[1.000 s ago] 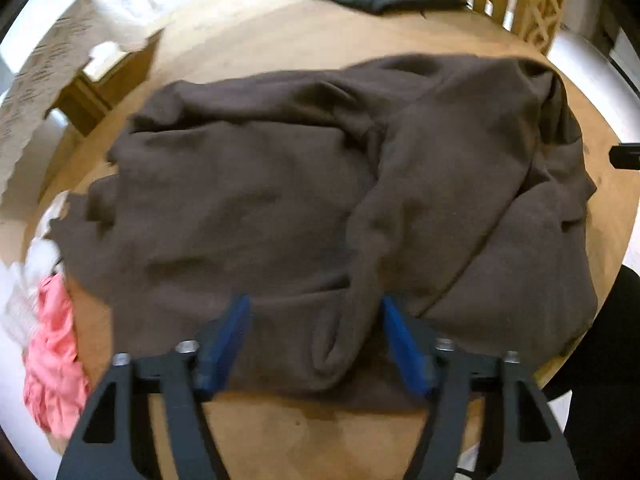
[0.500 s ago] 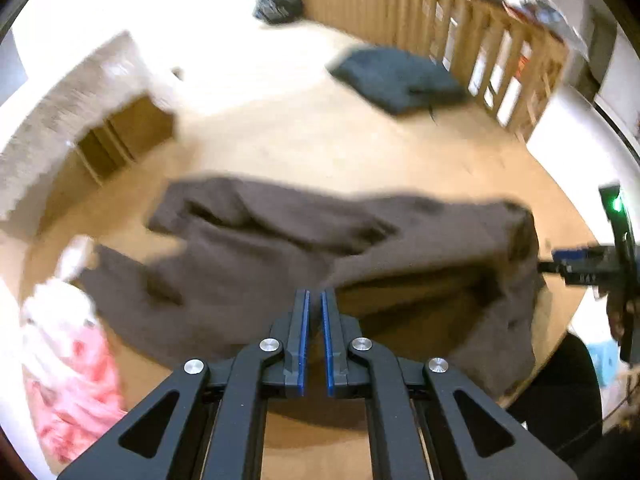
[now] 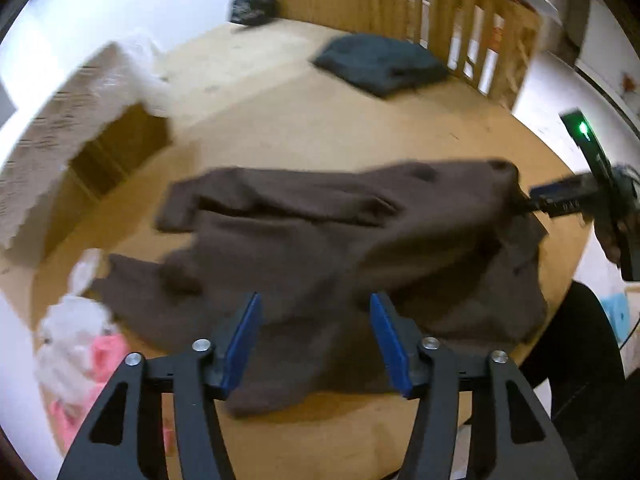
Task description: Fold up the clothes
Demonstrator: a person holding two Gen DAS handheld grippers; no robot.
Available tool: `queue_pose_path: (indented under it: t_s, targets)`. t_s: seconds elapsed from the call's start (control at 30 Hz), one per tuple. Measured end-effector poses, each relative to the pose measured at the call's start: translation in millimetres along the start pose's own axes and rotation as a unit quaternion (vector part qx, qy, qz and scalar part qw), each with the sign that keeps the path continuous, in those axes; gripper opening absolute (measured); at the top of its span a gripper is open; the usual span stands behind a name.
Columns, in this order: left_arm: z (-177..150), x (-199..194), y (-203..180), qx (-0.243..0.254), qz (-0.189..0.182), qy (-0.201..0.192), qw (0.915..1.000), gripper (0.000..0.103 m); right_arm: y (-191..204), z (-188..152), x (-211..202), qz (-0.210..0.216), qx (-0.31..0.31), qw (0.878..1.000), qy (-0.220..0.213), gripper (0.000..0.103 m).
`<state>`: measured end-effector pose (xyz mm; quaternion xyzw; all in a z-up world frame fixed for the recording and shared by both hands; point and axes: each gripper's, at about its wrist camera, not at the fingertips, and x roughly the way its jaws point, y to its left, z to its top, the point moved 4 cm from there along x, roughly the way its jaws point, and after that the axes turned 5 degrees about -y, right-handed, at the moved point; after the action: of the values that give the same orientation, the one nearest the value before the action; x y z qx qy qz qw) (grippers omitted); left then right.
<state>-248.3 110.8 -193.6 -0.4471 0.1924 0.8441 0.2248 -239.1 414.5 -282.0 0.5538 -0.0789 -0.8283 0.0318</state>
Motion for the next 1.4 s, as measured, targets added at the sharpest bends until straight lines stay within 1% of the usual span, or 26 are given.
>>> queue_pose_path:
  t_s: [0.03, 0.13, 0.2, 0.23, 0.27, 0.3, 0.33, 0.43, 0.53, 0.6, 0.67, 0.73, 0.77, 0.8, 0.83, 0.87, 0.9, 0.93, 0.97, 1.0, 1.03, 1.1, 1.17, 1.27, 1.33, 1.4]
  targets:
    - [-2.1, 11.0, -9.2, 0.008, -0.002, 0.004, 1.0, 0.059, -0.3, -0.7, 1.7, -0.003, -0.005, 1.0, 0.001, 0.067]
    - [-4.7, 49.1, -24.4, 0.035, 0.017, 0.027, 0.9989, 0.058, -0.3, 0.3, 8.2, -0.005, -0.009, 1.0, 0.009, 0.068]
    - [-5.6, 67.0, -25.2, 0.027, 0.005, 0.047, 0.9985, 0.031, 3.0, 1.7, 11.2, 0.001, -0.013, 1.0, 0.01, 0.067]
    - [-6.0, 75.8, -25.4, 0.022, -0.002, 0.057, 0.9981, 0.009, 7.4, 2.0, 11.3, 0.012, -0.017, 1.0, 0.01, 0.055]
    - [-6.1, 75.1, -22.6, 0.012, -0.008, 0.055, 0.9984, 0.007, 13.2, 2.1, 8.9, 0.025, -0.024, 0.999, 0.006, 0.041]
    - [-6.2, 72.8, -19.3, 0.001, -0.014, 0.052, 0.9986, 0.007, 19.1, 2.1, 6.2, 0.037, -0.031, 0.999, 0.003, 0.017]
    - [-6.3, 70.5, -16.0, -0.009, -0.02, 0.048, 0.9986, 0.007, 24.7, 2.0, 0.7, 0.045, -0.037, 0.998, 0.001, 0.012]
    - [-6.4, 40.7, -6.2, -0.012, -0.016, 0.026, 0.9995, 0.005, 37.2, 3.4, -33.1, 0.083, -0.033, 0.995, -0.036, 0.01]
    - [4.3, 0.9, 6.0, 0.001, 0.0, 0.0, 1.0, 0.005, 37.2, 11.9, -76.0, 0.126, -0.004, 0.989, -0.077, 0.01]
    - [21.8, -22.7, 14.4, 0.006, 0.016, -0.019, 0.9997, 0.005, 32.2, 20.1, -100.8, 0.154, 0.022, 0.983, -0.098, 0.01]
    - [52.3, -40.5, 18.4, 0.015, 0.03, -0.045, 0.9984, 0.005, 21.7, 27.2, -123.5, 0.173, 0.049, 0.976, -0.119, 0.01]
    - [87.5, -51.6, 20.8, 0.029, 0.047, -0.071, 0.996, 0.006, 11.5, 34.9, -132.5, 0.165, 0.078, 0.974, -0.133, 0.01]
    - [110.2, -45.8, 19.1, 0.037, 0.056, -0.077, 0.9947, 0.011, 5.5, 38.9, -128.3, 0.148, 0.087, 0.976, -0.133, 0.01]
    - [133.3, -38.8, 17.2, 0.045, 0.066, -0.082, 0.9934, 0.016, -0.6, 42.5, -118.3, 0.11, 0.095, 0.981, -0.125, 0.01]
    - [151.1, -24.5, 16.5, 0.054, 0.079, -0.079, 0.9923, 0.036, -7.2, 45.7, -108.1, 0.07, 0.101, 0.986, -0.116, 0.016]
    - [167.9, -9.0, 16.0, 0.062, 0.093, -0.075, 0.9909, 0.048, -17.5, 46.1, -96.1, 0.021, 0.1, 0.99, -0.096, 0.02]
    - [184.7, 6.4, 15.5, 0.07, 0.107, -0.071, 0.9893, 0.05, -27.8, 46.4, -84.5, -0.028, 0.1, 0.992, -0.076, 0.027]
    - [188.2, 11.1, 14.8, 0.069, 0.115, -0.068, 0.9886, 0.05, -37.9, 46.4, -74.5, -0.074, 0.099, 0.991, -0.058, 0.029]
    - [189.2, 13.7, 14.1, 0.067, 0.122, -0.066, 0.9882, 0.048, -45.8, 43.2, -73.4, -0.092, 0.096, 0.99, -0.052, 0.029]
    - [190.3, 16.4, 13.5, 0.064, 0.129, -0.063, 0.9876, 0.048, -47.4, 37.9, -75.8, -0.077, 0.098, 0.991, -0.057, 0.032]
    - [180.9, 11.6, 11.1, 0.061, 0.106, -0.068, 0.9901, 0.049, -49.1, 32.6, -78.3, -0.062, 0.1, 0.991, -0.061, 0.041]
    - [151.9, 2.4, 6.1, 0.069, 0.068, -0.071, 0.9928, 0.052, -50.7, 17.6, -82.7, -0.018, 0.095, 0.994, -0.057, 0.055]
    - [112.8, -4.1, -7.6, 0.097, 0.037, -0.068, 0.9923, 0.058, -37.0, 1.2, -75.2, 0.008, 0.072, 0.996, -0.043, 0.055]
    - [45.3, -3.6, -37.2, 0.146, -0.007, -0.045, 0.9882, 0.058, -11.9, -28.5, -61.9, 0.038, 0.028, 0.999, -0.019, 0.055]
    - [4.3, 5.0, -62.1, 0.182, -0.03, -0.018, 0.9826, 0.058, 5.1, -48.4, -51.4, 0.046, 0.003, 0.999, -0.006, 0.055]
    - [-29.0, 14.6, -86.3, 0.22, -0.046, 0.009, 0.9744, 0.058, 18.2, -63.4, -41.1, 0.05, -0.008, 0.999, 0.003, 0.055]
